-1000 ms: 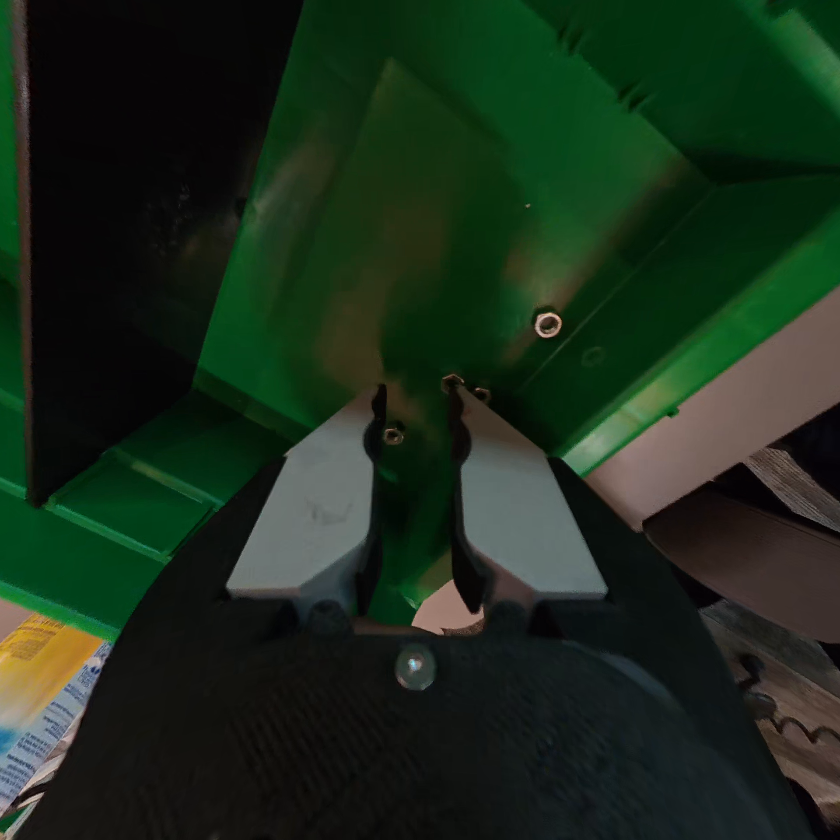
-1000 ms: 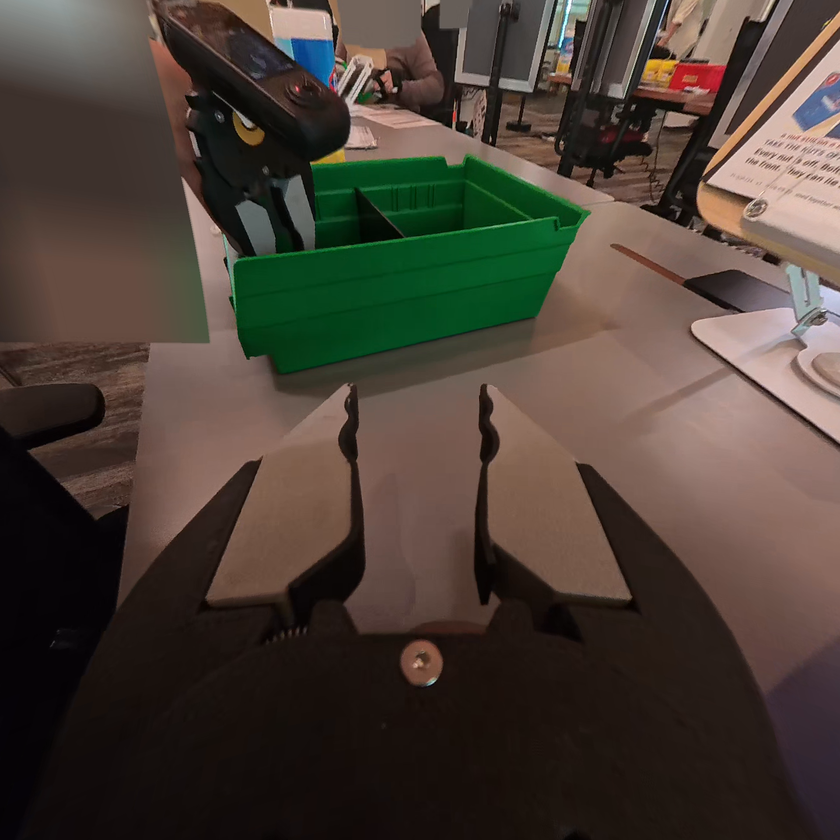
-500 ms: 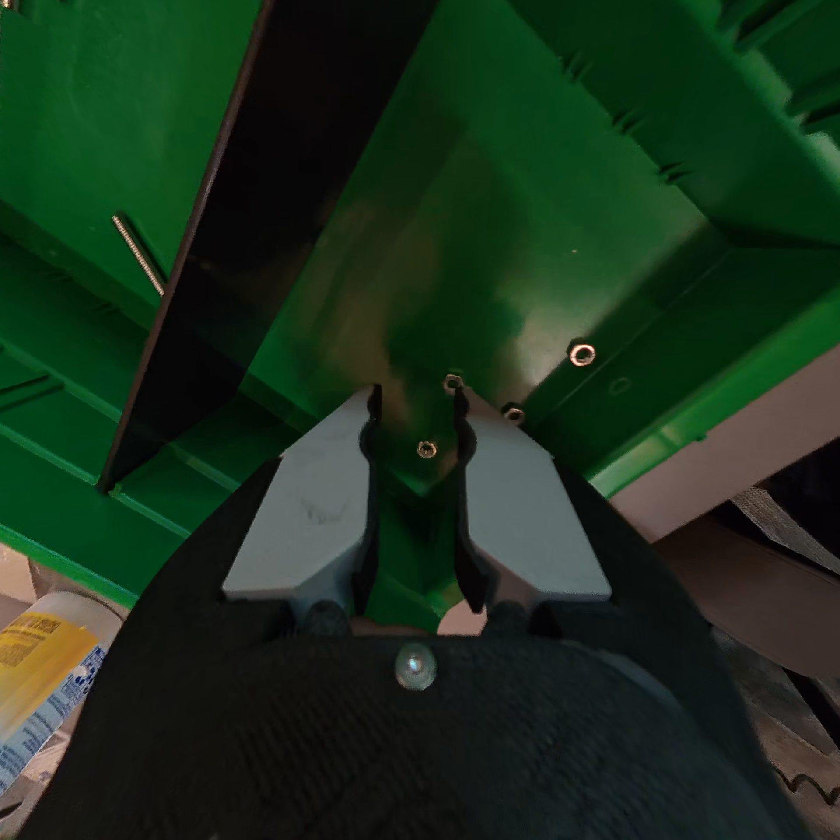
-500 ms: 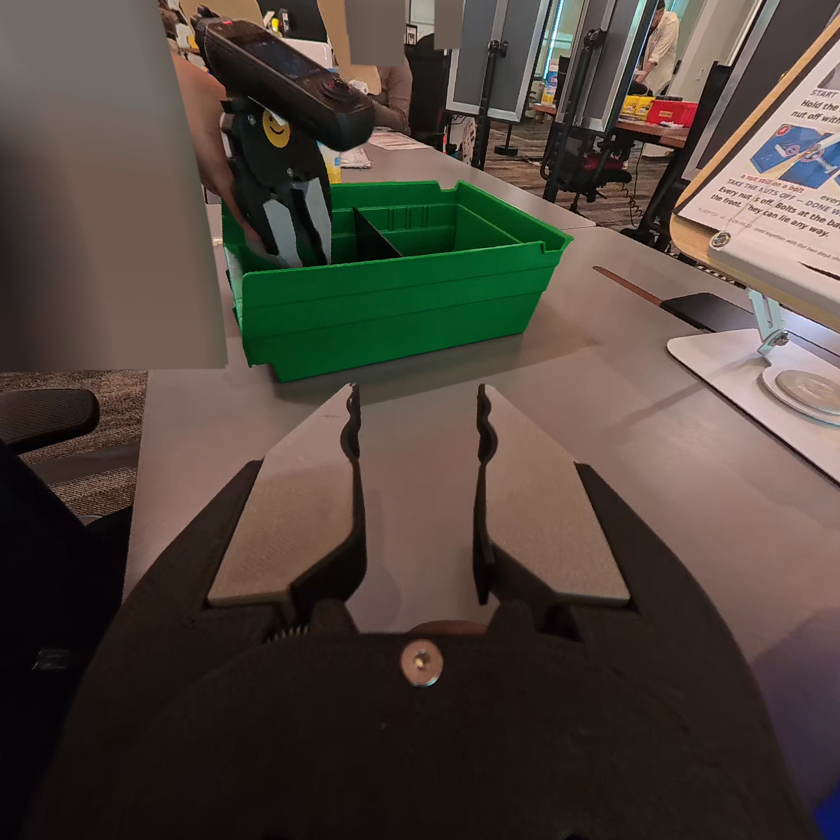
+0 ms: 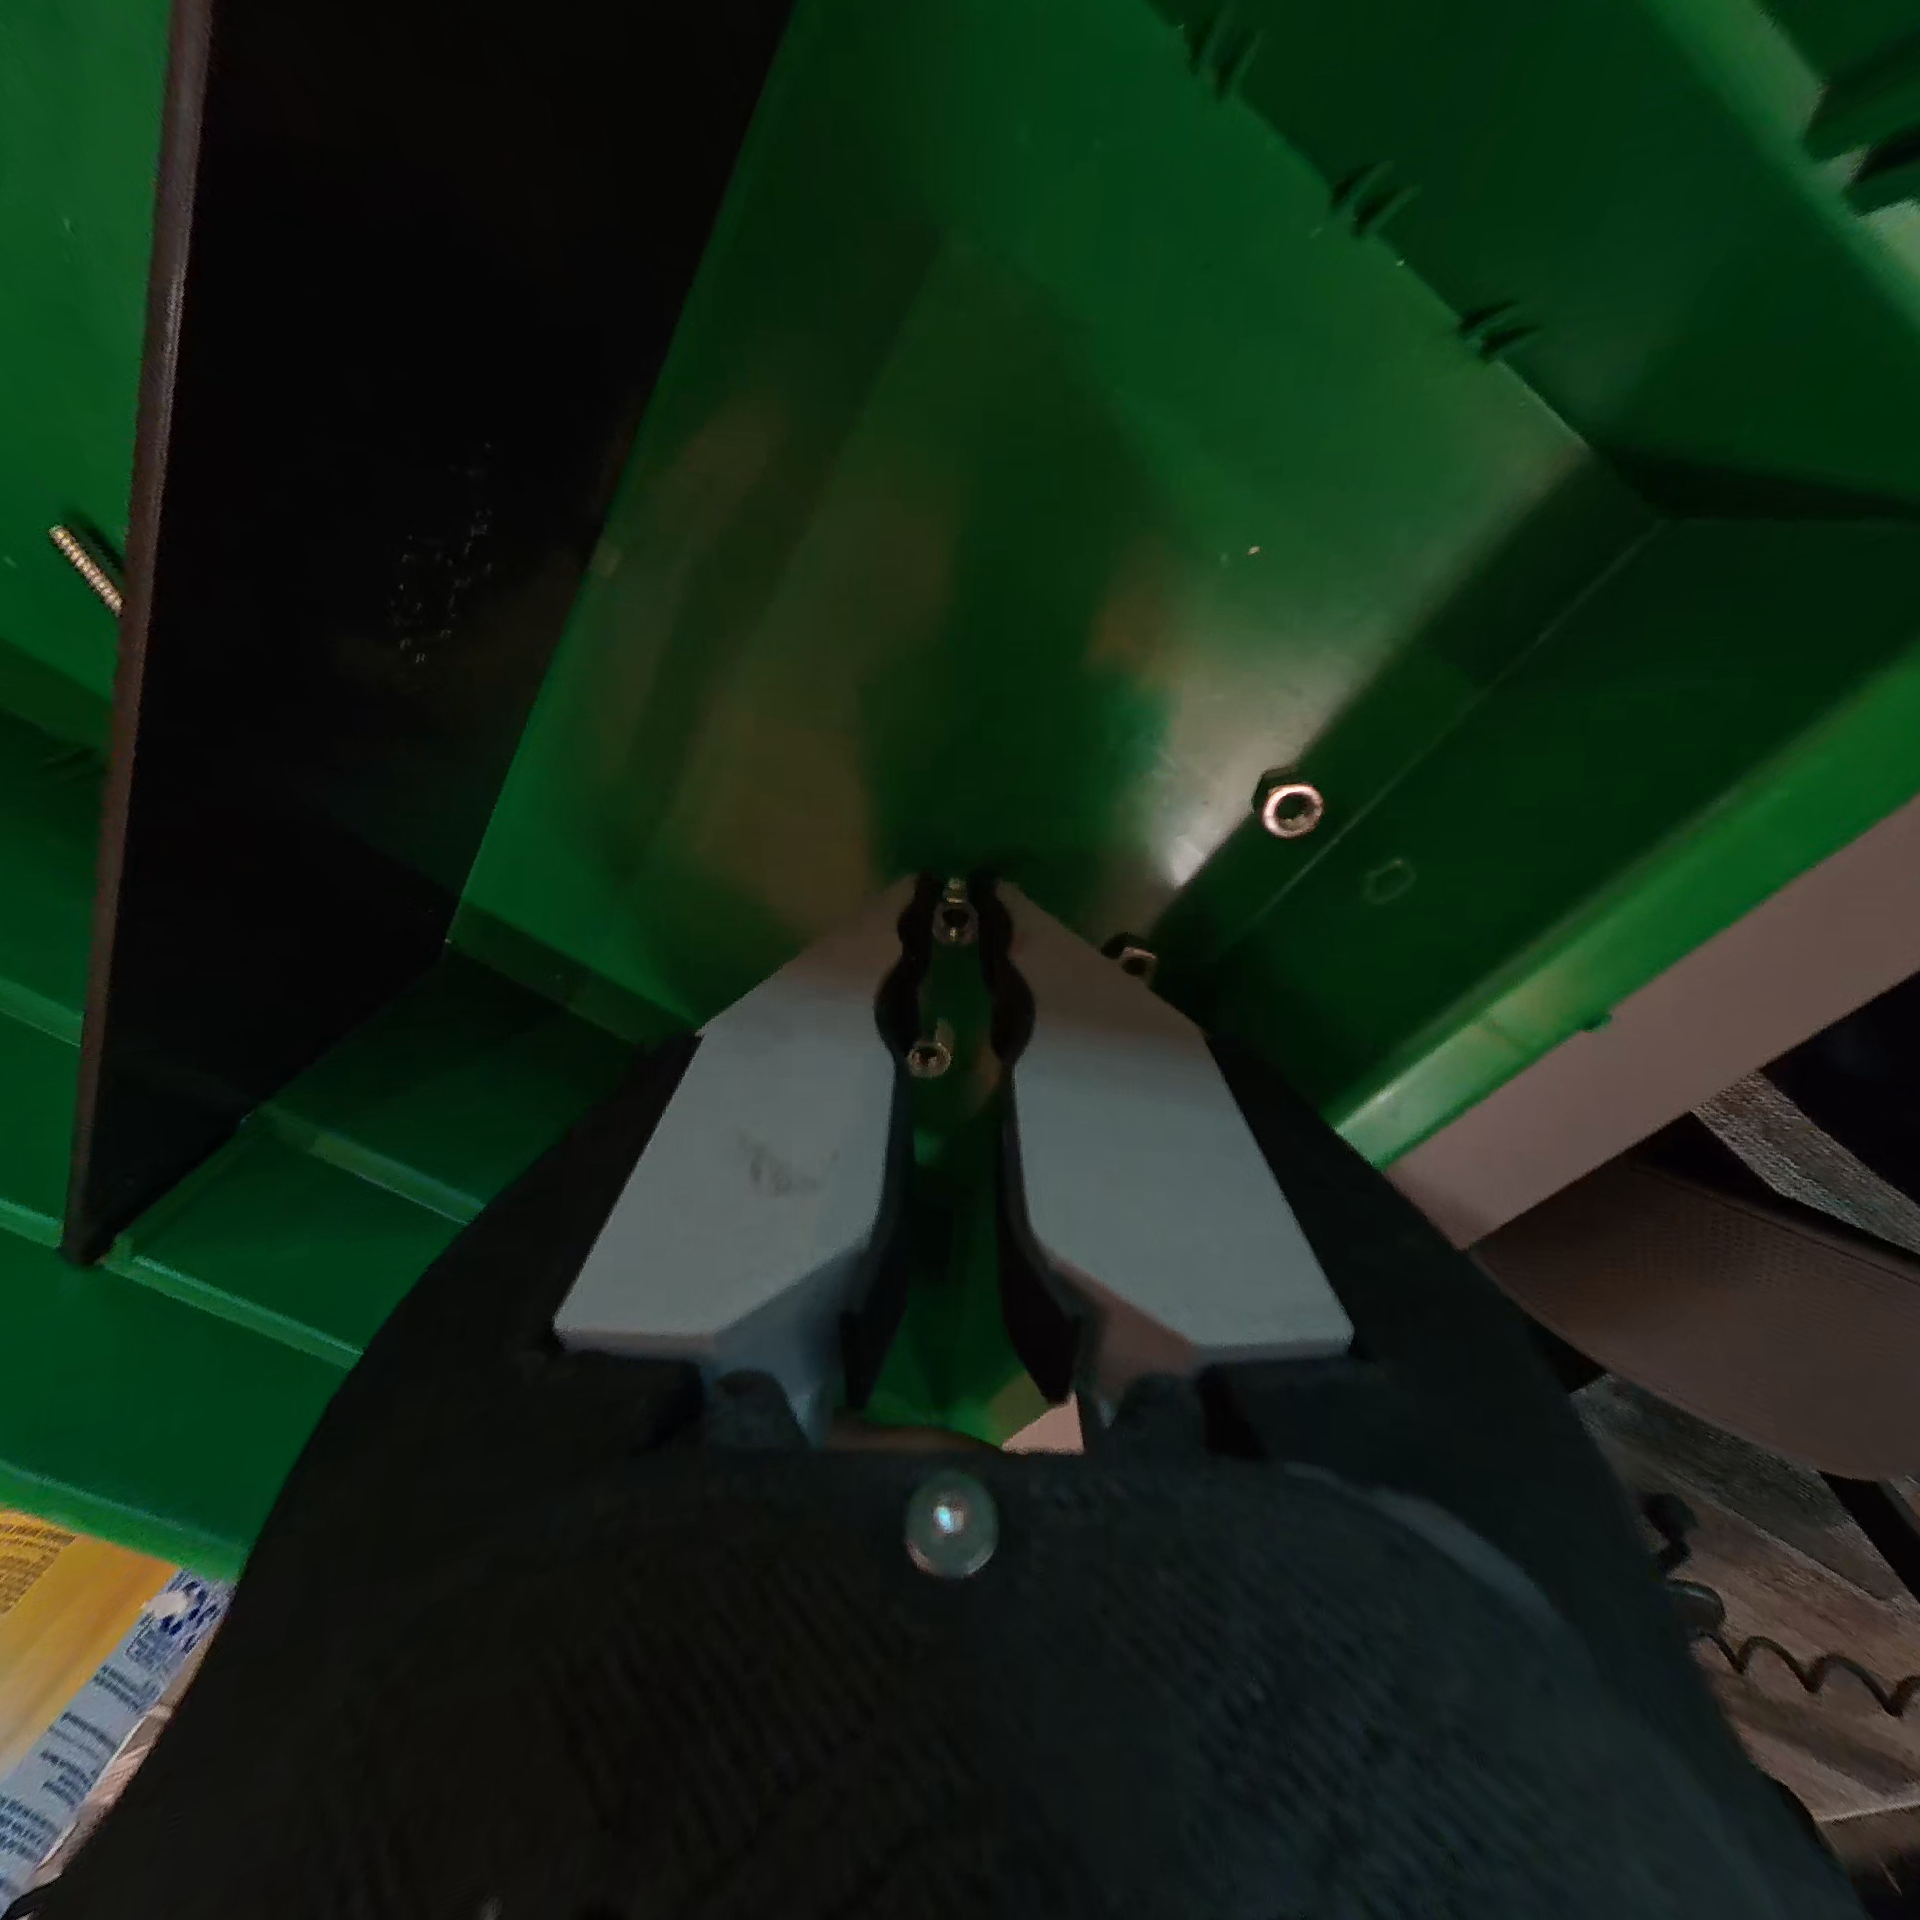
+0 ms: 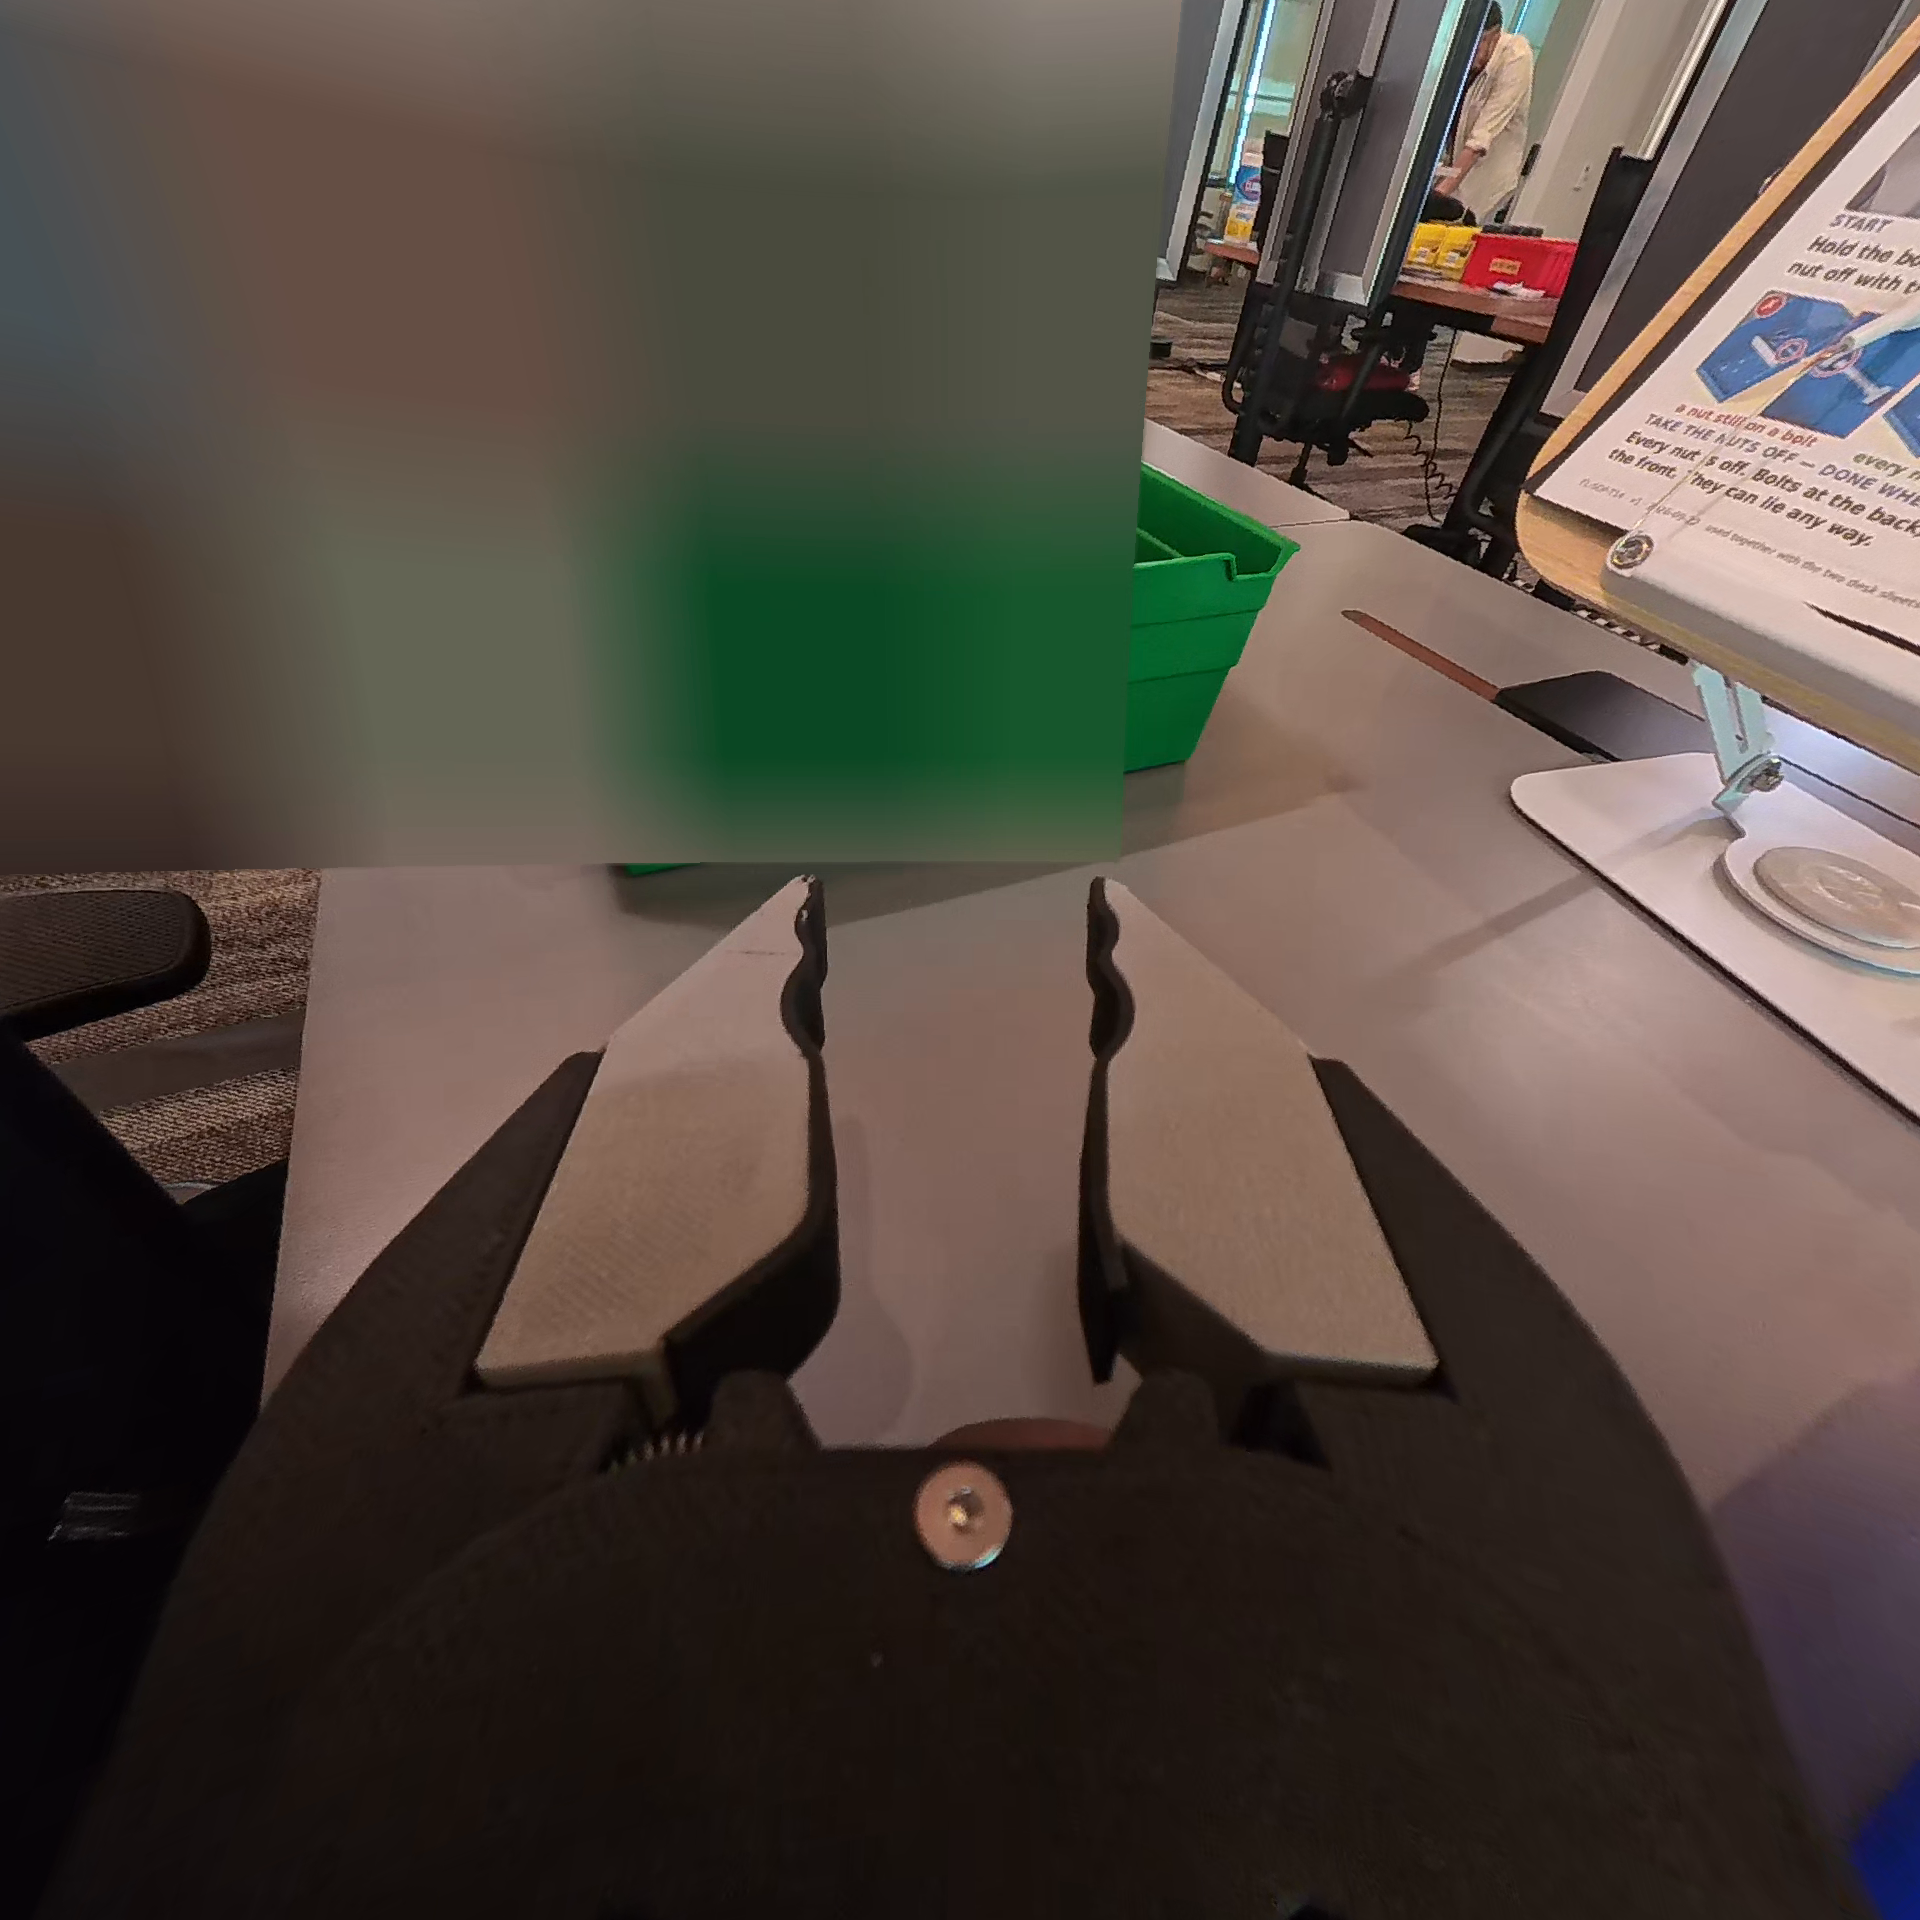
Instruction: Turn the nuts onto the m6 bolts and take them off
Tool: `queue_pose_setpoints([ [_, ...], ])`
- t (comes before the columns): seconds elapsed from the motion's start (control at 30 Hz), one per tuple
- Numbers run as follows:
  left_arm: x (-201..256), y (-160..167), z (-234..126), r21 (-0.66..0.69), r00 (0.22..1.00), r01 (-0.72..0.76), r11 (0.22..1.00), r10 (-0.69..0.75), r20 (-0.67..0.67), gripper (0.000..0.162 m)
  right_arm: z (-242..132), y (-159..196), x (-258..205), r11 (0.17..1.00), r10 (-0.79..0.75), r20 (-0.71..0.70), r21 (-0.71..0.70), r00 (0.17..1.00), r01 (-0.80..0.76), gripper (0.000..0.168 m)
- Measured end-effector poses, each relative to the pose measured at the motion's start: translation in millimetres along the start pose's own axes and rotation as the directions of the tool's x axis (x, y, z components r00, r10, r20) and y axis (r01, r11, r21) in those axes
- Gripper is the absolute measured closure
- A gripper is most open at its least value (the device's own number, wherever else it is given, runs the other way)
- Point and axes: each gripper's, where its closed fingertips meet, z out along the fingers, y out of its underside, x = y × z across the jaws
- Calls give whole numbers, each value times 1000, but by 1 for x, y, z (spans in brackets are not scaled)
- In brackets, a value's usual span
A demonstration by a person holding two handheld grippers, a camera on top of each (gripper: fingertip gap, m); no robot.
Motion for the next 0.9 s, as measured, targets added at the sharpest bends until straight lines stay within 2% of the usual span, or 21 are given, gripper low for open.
queue_pose_setpoints([
  [0.17,-11,-11,-17,75,999,7,997,-11,49,156,0,0,1,1000,-13,-12,-2,1000,13,121],
  [0.33,-21,-30,-60,166,991,-16,986,-6,133,156,1,2,2,999,-29,-25,-14,999,28,121],
  [0.47,2,-81,-106,314,981,-131,940,79,175,156,-1,1,8,1000,-25,-51,-11,998,25,121],
  [0.57,48,-129,-125,409,969,-243,880,204,137,156,-7,-2,21,999,-45,-122,1,991,46,122],
  [0.67,92,-168,-119,441,937,-345,829,334,104,156,-16,-7,35,999,-24,-188,30,982,31,122],
  [0.73,119,-190,-108,473,925,-349,809,379,33,156,-20,-11,39,998,13,-191,66,982,-1,123],
  [0.9,149,-220,-54,379,908,-384,842,419,-11,156,-27,-17,49,996,8,-253,93,967,16,123],
])
